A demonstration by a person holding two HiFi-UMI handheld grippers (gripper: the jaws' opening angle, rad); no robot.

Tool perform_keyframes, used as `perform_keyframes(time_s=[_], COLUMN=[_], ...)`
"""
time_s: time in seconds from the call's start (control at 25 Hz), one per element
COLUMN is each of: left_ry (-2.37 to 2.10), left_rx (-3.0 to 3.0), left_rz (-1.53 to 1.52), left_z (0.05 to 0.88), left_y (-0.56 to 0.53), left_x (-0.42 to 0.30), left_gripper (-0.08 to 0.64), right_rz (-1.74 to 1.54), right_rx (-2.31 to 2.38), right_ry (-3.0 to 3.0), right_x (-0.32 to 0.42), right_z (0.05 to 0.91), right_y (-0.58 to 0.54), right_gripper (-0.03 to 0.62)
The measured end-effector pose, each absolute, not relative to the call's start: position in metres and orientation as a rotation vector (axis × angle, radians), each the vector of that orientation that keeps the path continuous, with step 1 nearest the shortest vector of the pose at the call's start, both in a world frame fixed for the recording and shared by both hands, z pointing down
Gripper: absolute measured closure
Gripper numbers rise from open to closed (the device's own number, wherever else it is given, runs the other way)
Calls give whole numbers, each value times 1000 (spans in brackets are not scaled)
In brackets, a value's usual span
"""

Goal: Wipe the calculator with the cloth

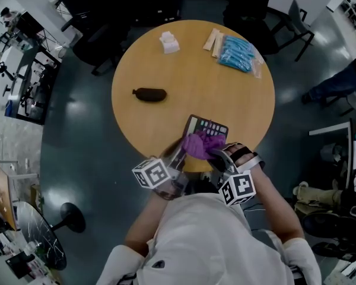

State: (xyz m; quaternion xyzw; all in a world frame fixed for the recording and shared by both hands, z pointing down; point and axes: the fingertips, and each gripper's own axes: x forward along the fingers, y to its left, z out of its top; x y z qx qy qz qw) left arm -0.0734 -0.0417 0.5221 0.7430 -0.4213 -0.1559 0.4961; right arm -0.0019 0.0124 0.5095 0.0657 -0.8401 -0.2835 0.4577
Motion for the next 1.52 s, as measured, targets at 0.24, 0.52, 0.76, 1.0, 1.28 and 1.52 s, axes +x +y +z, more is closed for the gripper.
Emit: perform_keyframes(time_s=[0.24, 0.52, 0.76, 1.0, 1.28, 1.52], left_ry=[-1035, -1045, -1011, -970, -957, -929], left_rx=[1838, 1909, 2002, 2095, 2100, 2092], left_rz=[-343, -279, -231, -222, -269, -263], left_z=[524, 525, 515, 493, 484, 486], left_y=[-46, -49, -51, -52, -52, -55], left_x=[-76, -84, -82, -74, -86, -84], left_gripper=[514, 514, 514, 514, 514, 514], right_rz=[-681, -598, -661, -659, -616, -622], right_rx=[75, 280, 559, 472, 364, 377], right_ry=[-2043, -2220, -2276, -2201, -2193, -2170], right_x=[11, 37, 39, 9, 15, 23], right_z=[519, 470, 415, 450, 472, 481], right_y=[36, 10, -71, -96, -62, -38], right_gripper=[520, 520, 520, 520, 520, 520])
